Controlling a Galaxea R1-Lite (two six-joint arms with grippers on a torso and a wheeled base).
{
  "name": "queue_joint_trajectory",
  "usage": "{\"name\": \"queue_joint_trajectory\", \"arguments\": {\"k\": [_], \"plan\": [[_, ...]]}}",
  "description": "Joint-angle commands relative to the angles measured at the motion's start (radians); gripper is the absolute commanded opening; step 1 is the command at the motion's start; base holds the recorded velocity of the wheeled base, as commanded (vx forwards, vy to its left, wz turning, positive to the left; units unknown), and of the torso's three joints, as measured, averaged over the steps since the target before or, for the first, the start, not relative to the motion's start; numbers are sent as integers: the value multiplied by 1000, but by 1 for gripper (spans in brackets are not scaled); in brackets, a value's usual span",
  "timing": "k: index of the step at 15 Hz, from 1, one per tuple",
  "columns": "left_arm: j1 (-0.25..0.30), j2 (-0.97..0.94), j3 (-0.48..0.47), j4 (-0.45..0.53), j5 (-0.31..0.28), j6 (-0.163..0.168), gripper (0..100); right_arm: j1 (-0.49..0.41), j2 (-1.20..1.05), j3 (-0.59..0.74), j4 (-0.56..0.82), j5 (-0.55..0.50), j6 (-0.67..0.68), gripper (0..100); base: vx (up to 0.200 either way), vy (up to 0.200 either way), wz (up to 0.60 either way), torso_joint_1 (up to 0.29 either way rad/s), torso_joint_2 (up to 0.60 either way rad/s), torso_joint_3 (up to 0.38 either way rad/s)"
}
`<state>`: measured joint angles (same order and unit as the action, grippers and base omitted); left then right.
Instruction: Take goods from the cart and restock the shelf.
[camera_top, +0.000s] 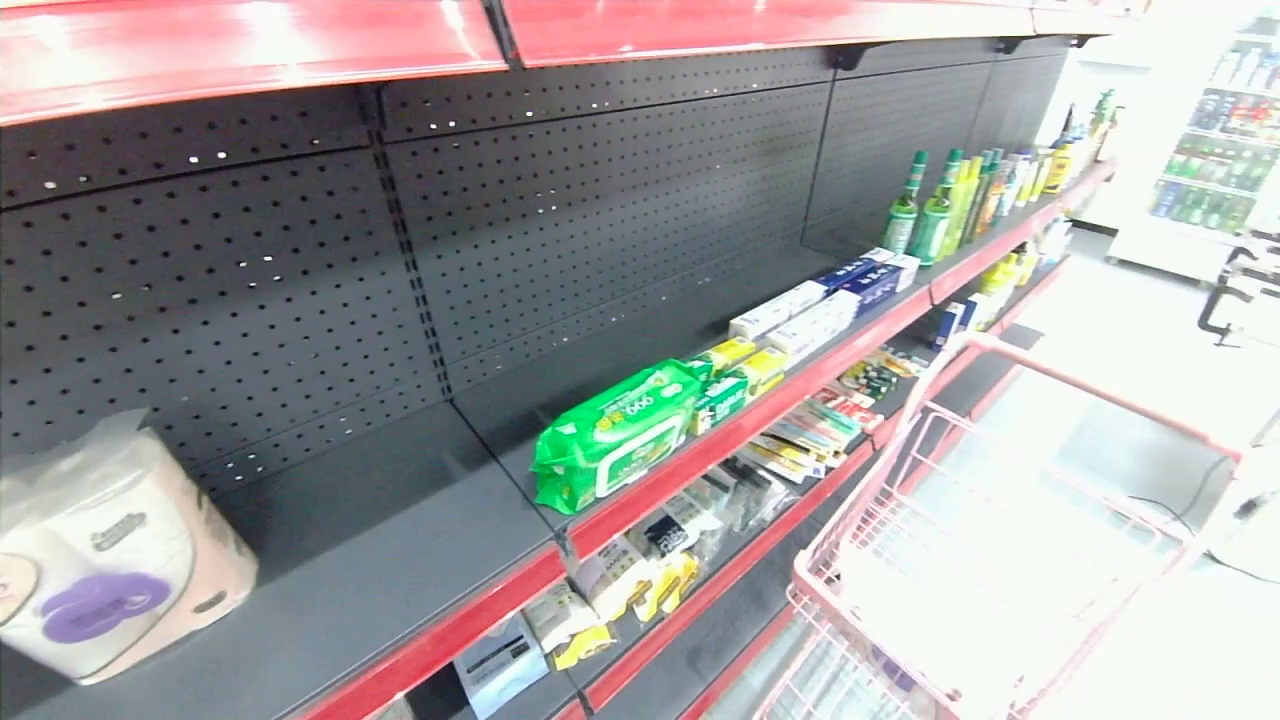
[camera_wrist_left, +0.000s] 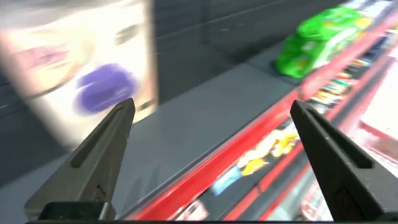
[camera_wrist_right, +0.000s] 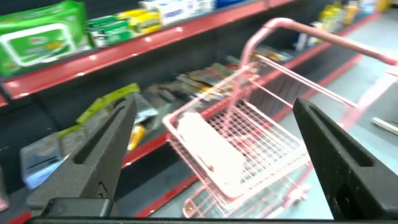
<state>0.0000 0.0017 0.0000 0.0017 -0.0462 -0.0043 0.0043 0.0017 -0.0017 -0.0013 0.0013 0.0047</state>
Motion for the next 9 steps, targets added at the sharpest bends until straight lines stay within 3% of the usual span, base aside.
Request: {"name": "queue_joint_trajectory", "arguments": {"k": [1,7,9], "plan": [[0,0,0,0,0,0,100,0,0,0,0,0,0,100,0,0,-600,-12,2,-2],[0,0,0,0,0,0,100,0,0,0,0,0,0,100,0,0,-600,2,5,2],[0,0,0,0,0,0,100,0,0,0,0,0,1,100,0,0,0,0,0,0]]}}
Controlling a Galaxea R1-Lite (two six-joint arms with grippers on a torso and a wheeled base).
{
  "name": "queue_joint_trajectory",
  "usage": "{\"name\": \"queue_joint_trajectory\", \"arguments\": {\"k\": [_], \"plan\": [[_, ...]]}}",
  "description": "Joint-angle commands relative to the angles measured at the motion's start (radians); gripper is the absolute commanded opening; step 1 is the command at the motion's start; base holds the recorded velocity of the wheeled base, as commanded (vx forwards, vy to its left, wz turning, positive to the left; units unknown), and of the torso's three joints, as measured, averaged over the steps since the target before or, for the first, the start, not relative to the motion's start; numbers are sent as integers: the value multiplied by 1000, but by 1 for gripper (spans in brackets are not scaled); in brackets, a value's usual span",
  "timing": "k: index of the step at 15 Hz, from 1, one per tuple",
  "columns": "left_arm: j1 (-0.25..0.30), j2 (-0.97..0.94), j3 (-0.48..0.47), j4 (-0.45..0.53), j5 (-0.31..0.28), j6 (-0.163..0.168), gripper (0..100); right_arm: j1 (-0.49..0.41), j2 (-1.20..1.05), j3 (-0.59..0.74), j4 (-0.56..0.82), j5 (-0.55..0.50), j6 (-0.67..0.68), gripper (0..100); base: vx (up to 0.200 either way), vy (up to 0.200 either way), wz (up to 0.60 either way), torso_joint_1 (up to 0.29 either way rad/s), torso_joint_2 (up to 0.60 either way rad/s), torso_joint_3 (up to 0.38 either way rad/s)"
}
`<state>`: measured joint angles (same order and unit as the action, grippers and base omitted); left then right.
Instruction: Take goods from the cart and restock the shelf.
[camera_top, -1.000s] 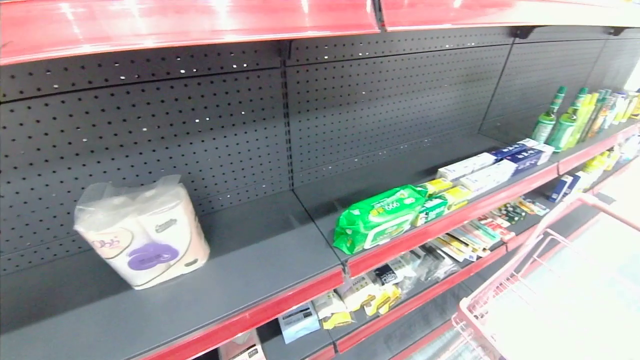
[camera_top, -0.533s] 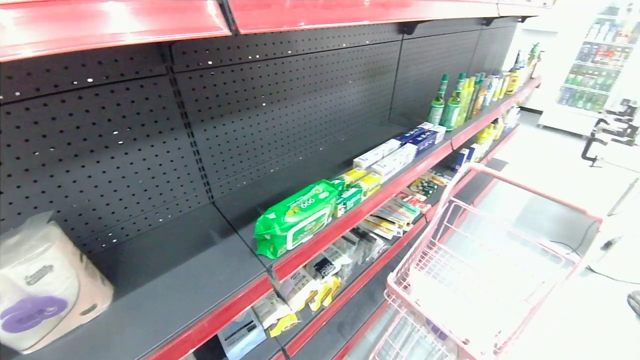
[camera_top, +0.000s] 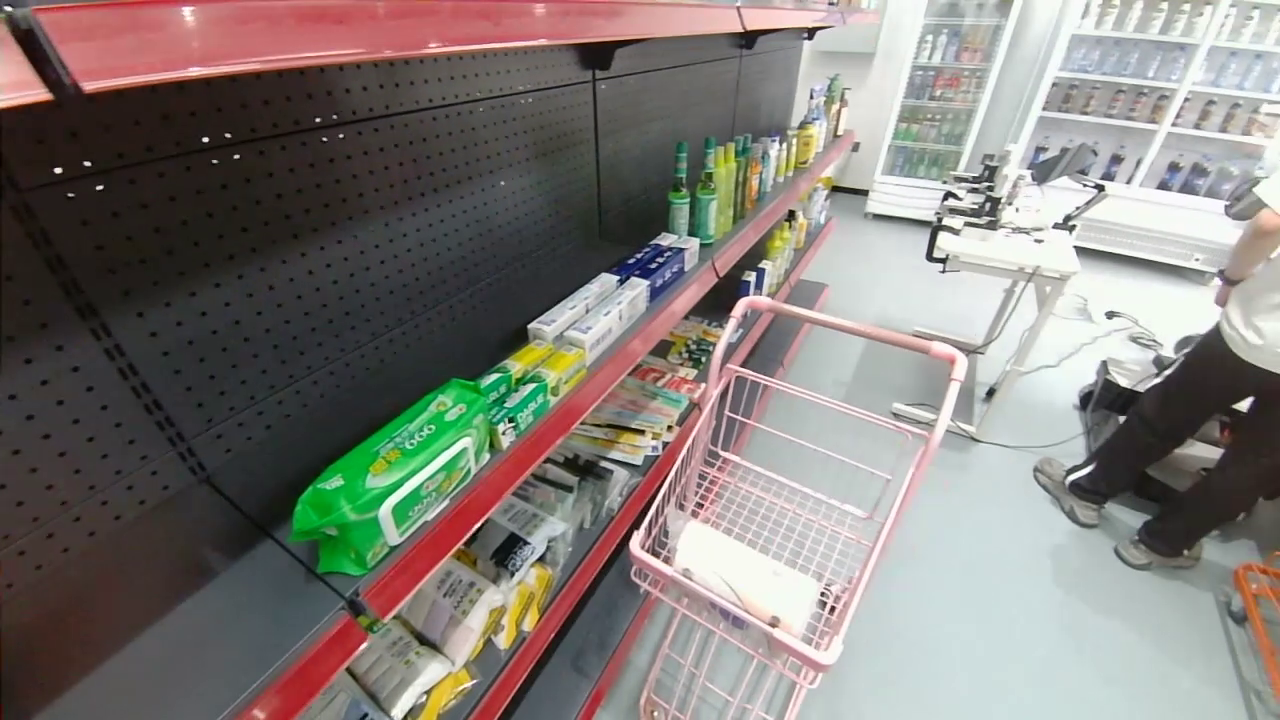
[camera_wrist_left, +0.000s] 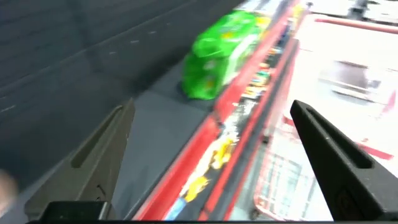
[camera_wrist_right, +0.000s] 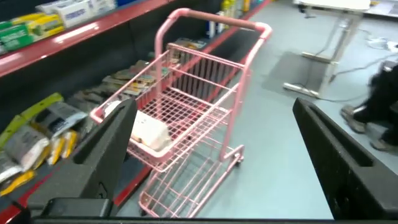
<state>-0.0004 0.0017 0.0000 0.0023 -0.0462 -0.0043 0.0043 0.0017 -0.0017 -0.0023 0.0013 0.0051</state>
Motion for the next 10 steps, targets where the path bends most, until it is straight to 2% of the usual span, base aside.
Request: {"name": "queue_joint_trajectory", "arguments": {"k": [1,4,5,6,7,8,9,10], "plan": [[0,0,0,-1,0,0,100,0,0,0,1,0,-1,100,0,0,0,0,0,0],[0,0,0,-1,0,0,100,0,0,-17,-10,13,-10,100,0,0,0,0,0,0],[0,0,0,-1,0,0,100,25,96,-155,-31,46,15,100,0,0,0,0,0,0],[0,0,0,-1,0,0,100,45,400,-448,-47,36,151,100,0,0,0,0,0,0],[0,0,0,-1,0,0,100,54,491,-564,-36,42,191,100,0,0,0,0,0,0],[0,0,0,-1,0,0,100,65,584,-618,-34,54,151,100,0,0,0,0,0,0],[0,0,0,1,0,0,100,62,623,-583,-31,37,-19,100,0,0,0,0,0,0],[0,0,0,-1,0,0,100,48,644,-561,-30,6,-106,100,0,0,0,0,0,0]]}}
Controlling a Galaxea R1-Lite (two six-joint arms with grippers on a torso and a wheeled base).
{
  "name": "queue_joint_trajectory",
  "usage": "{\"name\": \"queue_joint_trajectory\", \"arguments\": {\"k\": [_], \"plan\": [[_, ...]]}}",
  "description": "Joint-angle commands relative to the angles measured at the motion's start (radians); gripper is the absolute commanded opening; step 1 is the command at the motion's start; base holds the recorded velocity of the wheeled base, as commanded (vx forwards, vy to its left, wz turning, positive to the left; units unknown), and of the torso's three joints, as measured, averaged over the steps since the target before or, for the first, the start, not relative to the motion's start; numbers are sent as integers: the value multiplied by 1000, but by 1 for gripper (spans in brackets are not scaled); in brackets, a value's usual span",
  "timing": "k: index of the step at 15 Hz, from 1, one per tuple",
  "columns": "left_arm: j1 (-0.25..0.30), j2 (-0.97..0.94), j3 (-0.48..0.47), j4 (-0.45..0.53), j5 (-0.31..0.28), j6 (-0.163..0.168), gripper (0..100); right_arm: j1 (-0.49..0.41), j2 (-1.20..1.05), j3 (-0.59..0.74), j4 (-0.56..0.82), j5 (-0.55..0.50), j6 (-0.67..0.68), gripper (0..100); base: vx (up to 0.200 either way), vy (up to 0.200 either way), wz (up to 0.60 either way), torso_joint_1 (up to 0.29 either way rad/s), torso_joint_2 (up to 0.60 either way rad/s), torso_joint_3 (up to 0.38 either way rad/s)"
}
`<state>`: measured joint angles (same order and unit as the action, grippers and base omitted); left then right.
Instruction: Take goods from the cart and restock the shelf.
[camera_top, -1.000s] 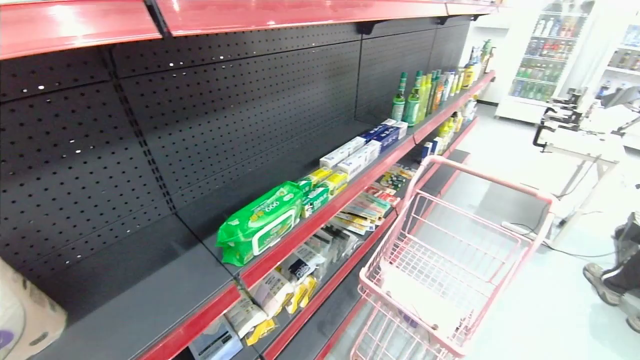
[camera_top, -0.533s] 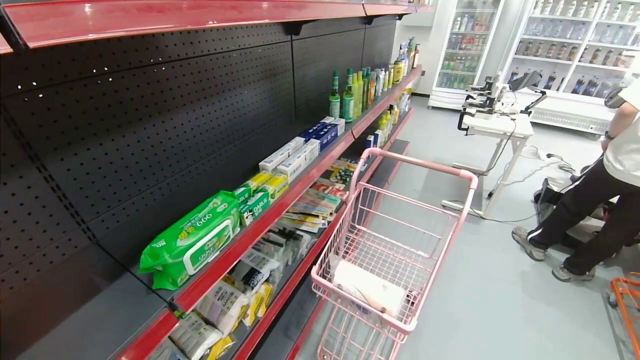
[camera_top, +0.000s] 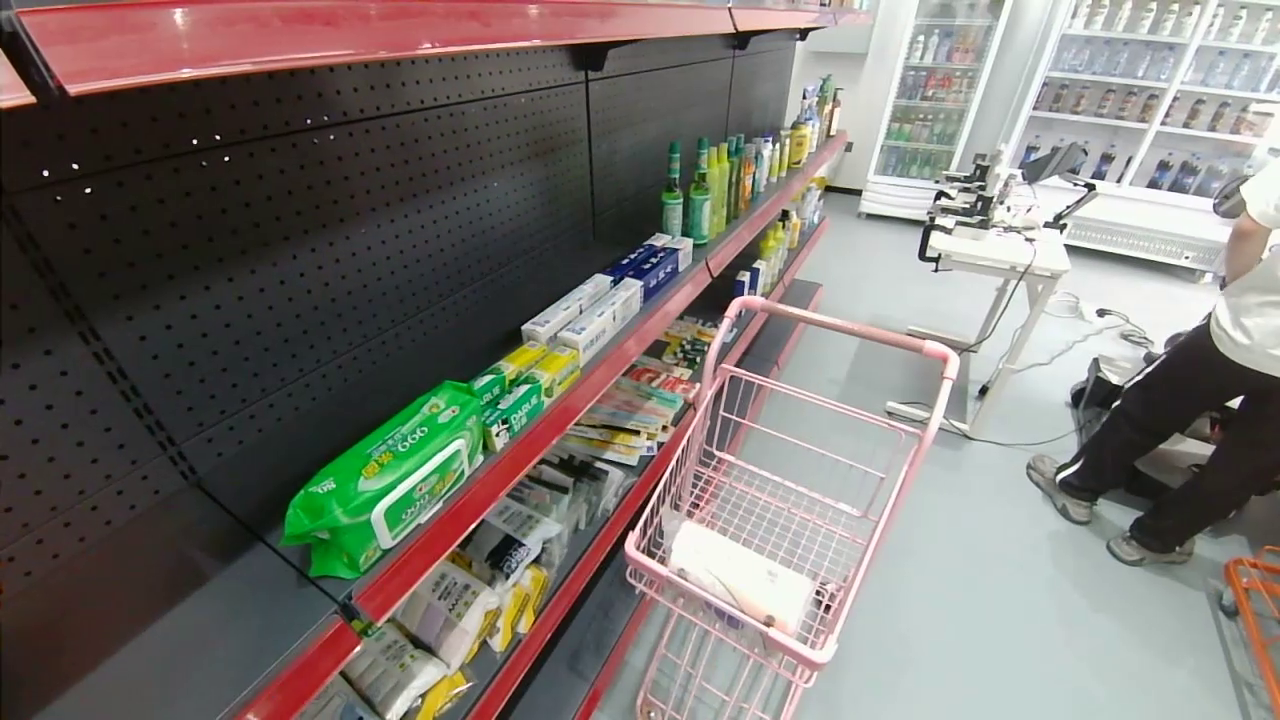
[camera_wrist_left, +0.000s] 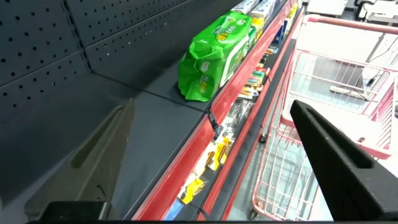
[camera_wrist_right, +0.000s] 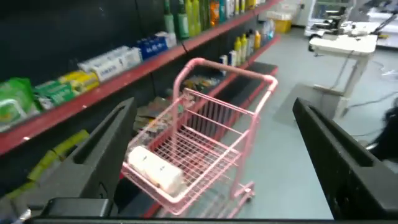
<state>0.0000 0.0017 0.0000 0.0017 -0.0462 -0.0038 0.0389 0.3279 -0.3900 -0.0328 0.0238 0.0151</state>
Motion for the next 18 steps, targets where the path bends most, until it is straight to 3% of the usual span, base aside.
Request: {"name": "queue_joint_trajectory", "arguments": {"k": [1,5,8,9,13,18], "plan": [[0,0,0,0,0,-1,100,-17,431,-158,-9,-79,-170,100,0,0,0,0,0,0],[0,0,0,0,3,-1,100,12,778,-224,1,-30,-173,100,0,0,0,0,0,0],[0,0,0,0,3,-1,100,22,1178,-300,1,94,-210,100,0,0,0,0,0,0],[0,0,0,0,3,-1,100,27,1340,-372,1,145,-279,100,0,0,0,0,0,0],[0,0,0,0,3,-1,100,107,1668,-549,1,153,-478,100,0,0,0,0,0,0],[0,0,0,0,3,-1,100,240,1919,-759,1,151,-494,100,0,0,0,0,0,0]]}}
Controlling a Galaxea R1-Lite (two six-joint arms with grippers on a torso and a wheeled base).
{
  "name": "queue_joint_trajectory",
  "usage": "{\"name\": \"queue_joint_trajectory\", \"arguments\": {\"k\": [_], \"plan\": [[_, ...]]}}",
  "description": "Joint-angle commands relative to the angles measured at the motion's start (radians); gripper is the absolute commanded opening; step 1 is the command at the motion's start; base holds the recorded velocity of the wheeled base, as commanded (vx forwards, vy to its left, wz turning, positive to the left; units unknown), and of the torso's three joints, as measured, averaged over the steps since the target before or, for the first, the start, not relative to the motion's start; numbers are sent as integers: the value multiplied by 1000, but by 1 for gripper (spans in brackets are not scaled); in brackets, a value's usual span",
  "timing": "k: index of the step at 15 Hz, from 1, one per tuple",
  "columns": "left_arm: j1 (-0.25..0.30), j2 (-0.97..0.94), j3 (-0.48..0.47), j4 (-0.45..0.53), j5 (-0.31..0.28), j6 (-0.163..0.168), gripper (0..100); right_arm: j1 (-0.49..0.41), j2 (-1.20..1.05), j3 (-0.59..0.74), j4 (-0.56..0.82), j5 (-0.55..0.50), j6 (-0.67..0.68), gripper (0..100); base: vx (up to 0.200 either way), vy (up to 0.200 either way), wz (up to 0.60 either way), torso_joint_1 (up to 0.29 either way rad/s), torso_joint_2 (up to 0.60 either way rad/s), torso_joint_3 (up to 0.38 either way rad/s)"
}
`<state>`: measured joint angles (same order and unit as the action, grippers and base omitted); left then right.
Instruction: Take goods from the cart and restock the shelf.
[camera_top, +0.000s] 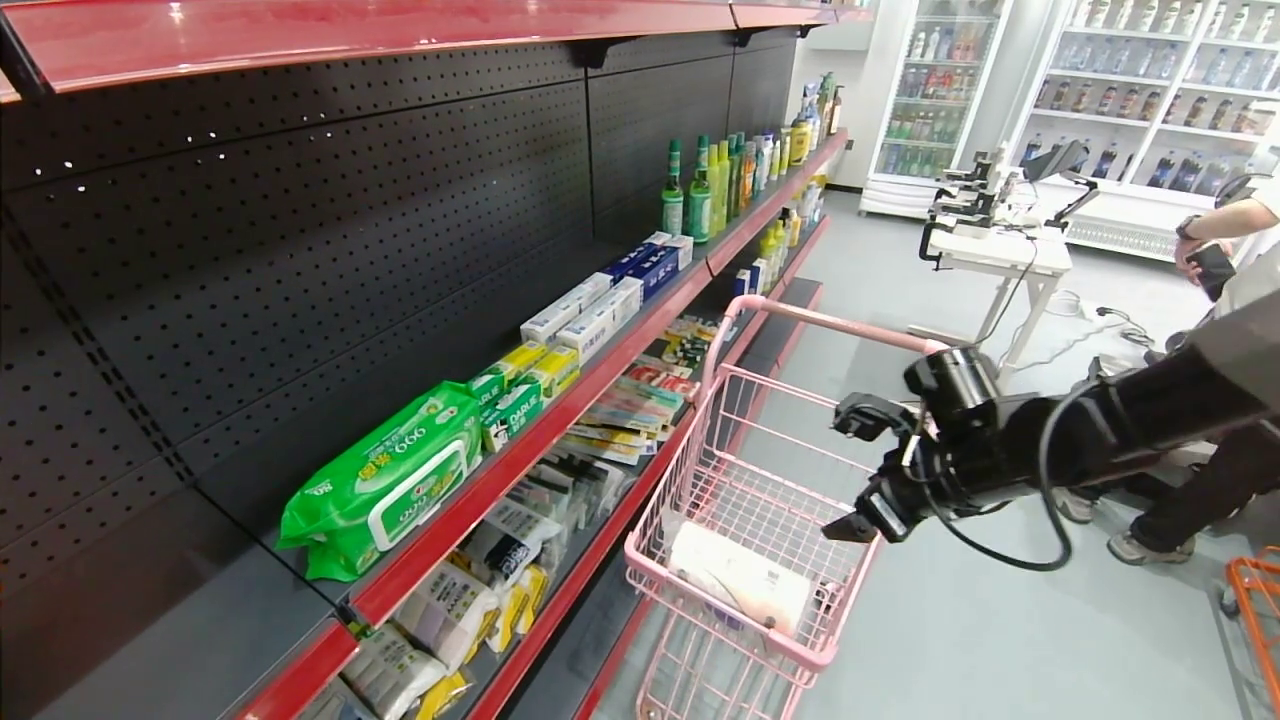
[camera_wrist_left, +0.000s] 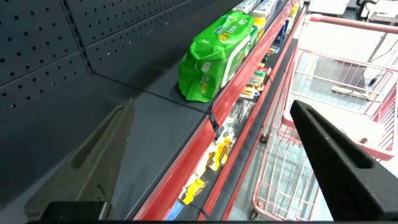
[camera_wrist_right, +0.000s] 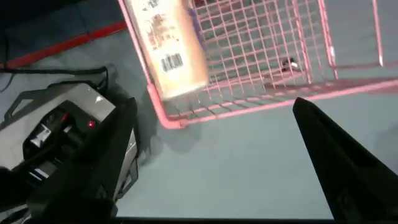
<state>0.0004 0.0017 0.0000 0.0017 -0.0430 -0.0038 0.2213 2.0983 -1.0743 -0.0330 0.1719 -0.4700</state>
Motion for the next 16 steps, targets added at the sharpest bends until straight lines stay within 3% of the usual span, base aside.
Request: {"name": "queue_joint_trajectory", "arguments": {"k": [1,7,12,16], "plan": [[0,0,0,0,0,-1,100,102,212,-130,1,1,-10,100,0,0,0,0,0,0],[0,0,0,0,0,-1,100,159,387,-297,7,-8,-58,100,0,0,0,0,0,0],[0,0,0,0,0,-1,100,171,471,-470,113,-14,-71,100,0,0,0,0,0,0],[0,0,0,0,0,-1,100,198,479,-497,160,-15,-71,100,0,0,0,0,0,0]]}}
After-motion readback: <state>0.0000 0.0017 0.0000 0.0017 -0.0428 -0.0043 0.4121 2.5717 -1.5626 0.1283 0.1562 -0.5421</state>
